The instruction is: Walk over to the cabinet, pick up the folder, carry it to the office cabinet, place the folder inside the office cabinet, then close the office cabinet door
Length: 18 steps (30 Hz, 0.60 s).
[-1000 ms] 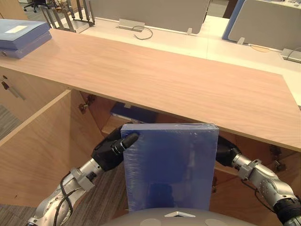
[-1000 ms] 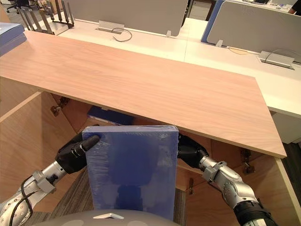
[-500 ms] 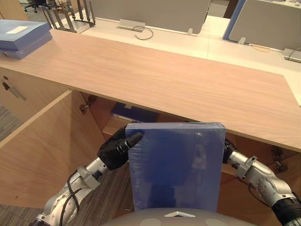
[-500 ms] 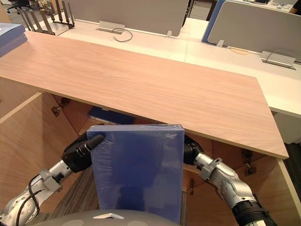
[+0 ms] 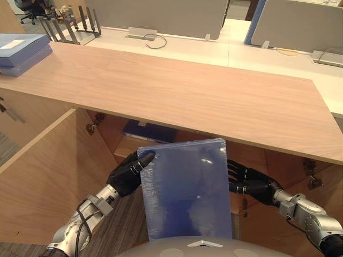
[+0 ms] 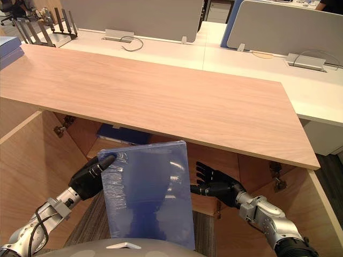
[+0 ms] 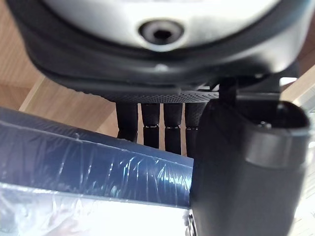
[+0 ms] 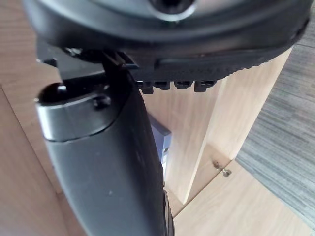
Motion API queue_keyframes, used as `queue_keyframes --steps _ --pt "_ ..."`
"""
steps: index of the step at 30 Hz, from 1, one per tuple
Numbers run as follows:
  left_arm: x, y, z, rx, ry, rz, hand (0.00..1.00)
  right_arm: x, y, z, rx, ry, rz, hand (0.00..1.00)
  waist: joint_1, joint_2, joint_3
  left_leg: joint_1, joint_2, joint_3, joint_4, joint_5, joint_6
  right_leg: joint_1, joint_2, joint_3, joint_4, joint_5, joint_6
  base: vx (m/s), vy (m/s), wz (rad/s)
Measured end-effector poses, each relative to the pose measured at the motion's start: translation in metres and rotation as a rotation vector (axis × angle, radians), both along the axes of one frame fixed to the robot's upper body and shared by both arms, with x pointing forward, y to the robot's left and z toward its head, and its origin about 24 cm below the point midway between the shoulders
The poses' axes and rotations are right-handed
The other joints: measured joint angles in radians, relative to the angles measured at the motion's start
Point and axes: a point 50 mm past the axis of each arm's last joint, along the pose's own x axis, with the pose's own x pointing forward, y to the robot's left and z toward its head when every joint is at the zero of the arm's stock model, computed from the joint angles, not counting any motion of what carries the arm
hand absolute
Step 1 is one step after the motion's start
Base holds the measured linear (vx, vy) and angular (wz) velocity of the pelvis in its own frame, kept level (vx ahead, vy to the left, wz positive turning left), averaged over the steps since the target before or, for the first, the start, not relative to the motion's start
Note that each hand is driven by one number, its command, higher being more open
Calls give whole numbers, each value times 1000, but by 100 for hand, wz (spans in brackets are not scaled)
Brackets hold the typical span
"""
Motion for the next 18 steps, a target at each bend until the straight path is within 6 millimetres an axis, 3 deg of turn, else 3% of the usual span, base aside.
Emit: queue_keyframes --steps 9,18 --pt "2 6 -19 38 52 43 0 7 7 1 46 -40 -26 100 -26 -6 3 19 -7 12 -69 43 1 -19 -3 2 -8 18 1 -5 -3 -3" --pt "4 7 -27 98 67 45 0 10 13 -1 83 -59 -58 100 -37 -34 18 19 -16 11 -102 77 4 -24 -4 3 -37 48 4 -52 -8 -1"
